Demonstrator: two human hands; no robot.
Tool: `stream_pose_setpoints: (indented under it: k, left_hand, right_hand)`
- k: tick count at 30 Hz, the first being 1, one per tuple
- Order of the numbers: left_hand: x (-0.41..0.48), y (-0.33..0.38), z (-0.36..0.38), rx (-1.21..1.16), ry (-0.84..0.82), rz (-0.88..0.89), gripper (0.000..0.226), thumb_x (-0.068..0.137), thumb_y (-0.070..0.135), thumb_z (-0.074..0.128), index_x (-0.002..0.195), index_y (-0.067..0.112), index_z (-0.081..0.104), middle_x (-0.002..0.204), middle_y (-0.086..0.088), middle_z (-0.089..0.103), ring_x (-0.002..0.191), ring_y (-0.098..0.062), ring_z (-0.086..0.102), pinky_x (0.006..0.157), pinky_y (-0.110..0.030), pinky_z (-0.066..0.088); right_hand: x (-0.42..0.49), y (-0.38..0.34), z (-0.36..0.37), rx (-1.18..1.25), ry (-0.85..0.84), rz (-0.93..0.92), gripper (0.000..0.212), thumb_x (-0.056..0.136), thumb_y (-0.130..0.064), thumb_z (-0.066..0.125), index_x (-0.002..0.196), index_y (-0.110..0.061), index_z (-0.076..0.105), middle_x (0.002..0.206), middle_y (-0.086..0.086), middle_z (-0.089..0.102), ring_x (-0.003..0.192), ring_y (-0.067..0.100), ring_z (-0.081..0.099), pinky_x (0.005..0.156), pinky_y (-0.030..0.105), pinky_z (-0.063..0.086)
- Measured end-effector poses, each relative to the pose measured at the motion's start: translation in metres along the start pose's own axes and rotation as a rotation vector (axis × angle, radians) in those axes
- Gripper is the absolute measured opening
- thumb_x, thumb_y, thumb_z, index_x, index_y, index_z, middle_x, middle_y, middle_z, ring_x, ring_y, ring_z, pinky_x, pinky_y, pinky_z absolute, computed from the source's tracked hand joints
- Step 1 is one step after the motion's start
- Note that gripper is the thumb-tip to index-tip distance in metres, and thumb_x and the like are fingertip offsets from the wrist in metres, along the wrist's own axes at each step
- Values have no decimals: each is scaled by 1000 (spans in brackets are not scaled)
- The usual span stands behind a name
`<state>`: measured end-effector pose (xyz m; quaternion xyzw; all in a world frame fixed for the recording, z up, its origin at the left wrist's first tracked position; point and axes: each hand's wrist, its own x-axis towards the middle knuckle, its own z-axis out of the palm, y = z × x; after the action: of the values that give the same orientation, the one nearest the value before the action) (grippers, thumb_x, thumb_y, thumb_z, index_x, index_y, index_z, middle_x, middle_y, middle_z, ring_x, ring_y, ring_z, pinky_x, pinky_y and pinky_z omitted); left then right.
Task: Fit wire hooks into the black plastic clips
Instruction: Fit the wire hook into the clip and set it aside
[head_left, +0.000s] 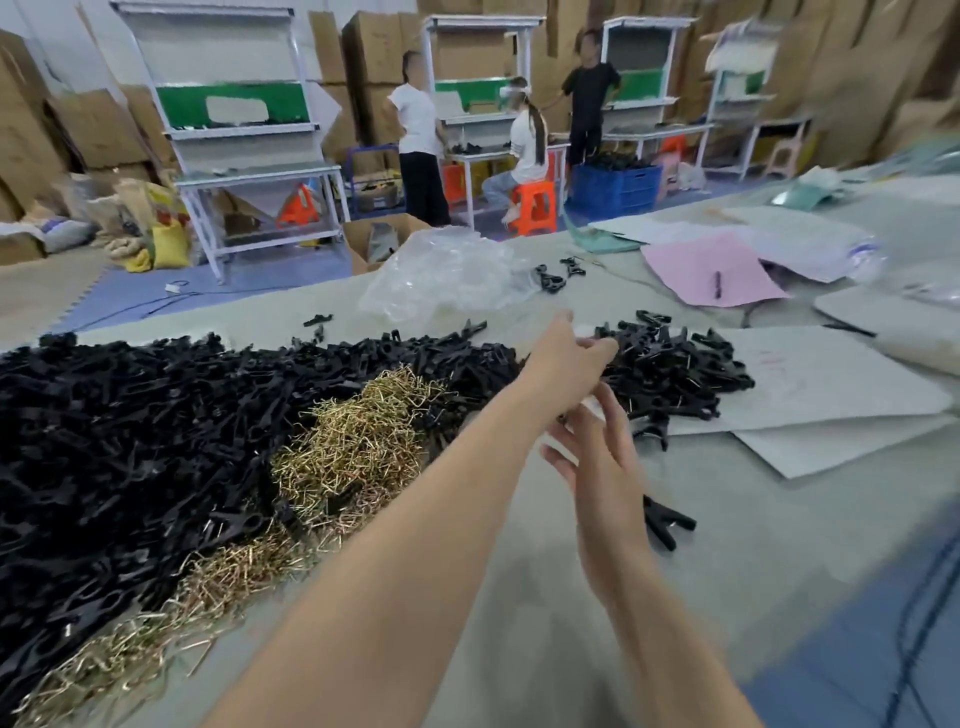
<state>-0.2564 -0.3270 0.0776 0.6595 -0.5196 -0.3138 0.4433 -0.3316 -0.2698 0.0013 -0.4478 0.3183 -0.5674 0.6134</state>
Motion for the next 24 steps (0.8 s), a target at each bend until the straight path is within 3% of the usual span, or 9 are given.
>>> stream_pose_setpoints:
  k: [2, 5, 7, 10, 13, 16, 20, 24]
  left_hand:
    - [-14, -17, -4, 15, 30, 45, 58, 100, 29, 55, 152, 18, 32, 114, 7, 62, 106, -18, 65, 101, -41, 50]
    - [-56, -60, -44, 10, 193, 127, 36, 102, 23, 52, 138, 28, 48, 106, 18, 63, 89, 2, 67, 79, -19, 56]
    - [-92, -92, -83, 125, 343, 183, 32, 101, 19, 52, 129, 35, 53, 106, 17, 64, 89, 7, 63, 72, -8, 49]
    - [-156, -140, -141, 339, 512, 148, 33, 99, 20, 52, 127, 38, 54, 108, 21, 61, 89, 2, 61, 75, -15, 47]
    - [-215, -182, -190, 673, 724, 58, 35, 94, 14, 56, 128, 23, 58, 113, 11, 62, 104, -10, 58, 92, -33, 49]
    - [-253, -210, -224, 1015, 849, -109, 33, 91, 12, 61, 124, 9, 64, 114, -9, 67, 107, -33, 61, 94, -51, 48]
    - [-259, -220, -240, 1080, 771, -291, 54, 90, 37, 41, 120, 3, 69, 114, -18, 68, 110, -40, 59, 99, -53, 45]
    - [-253, -222, -242, 1191, 687, -355, 38, 85, 34, 72, 112, 8, 73, 103, -17, 68, 92, -41, 61, 80, -50, 49]
  right_hand:
    - [-2, 0, 8, -5, -75, -2, 39, 105, -15, 46, 137, -37, 53, 124, -8, 69, 111, 7, 68, 92, 32, 57]
    - [-15, 11, 30, -77, -163, 32, 45, 101, -3, 48, 134, -33, 54, 118, -12, 70, 105, 5, 68, 94, 35, 57]
    - [-31, 25, 52, -104, -231, 64, 42, 101, -3, 48, 126, -36, 56, 116, -6, 69, 100, 11, 69, 92, 36, 57]
    - [-56, 46, 94, -166, -352, 25, 43, 98, -4, 50, 121, -40, 58, 108, -14, 67, 81, 21, 64, 73, 26, 54]
    - [-80, 66, 137, -258, -506, -59, 45, 99, -8, 50, 122, -46, 55, 109, -24, 62, 65, 7, 56, 57, 15, 43]
    - [-100, 82, 172, -350, -600, -138, 44, 101, -10, 48, 128, -44, 53, 113, -24, 58, 76, 2, 56, 66, 17, 46]
    - [-117, 102, 196, -561, -594, -345, 40, 100, -10, 47, 131, -34, 54, 112, -22, 55, 101, 3, 56, 85, 23, 49]
    - [-114, 112, 197, -655, -595, -429, 40, 96, -8, 45, 128, -30, 57, 109, -20, 54, 106, 5, 54, 92, 28, 48]
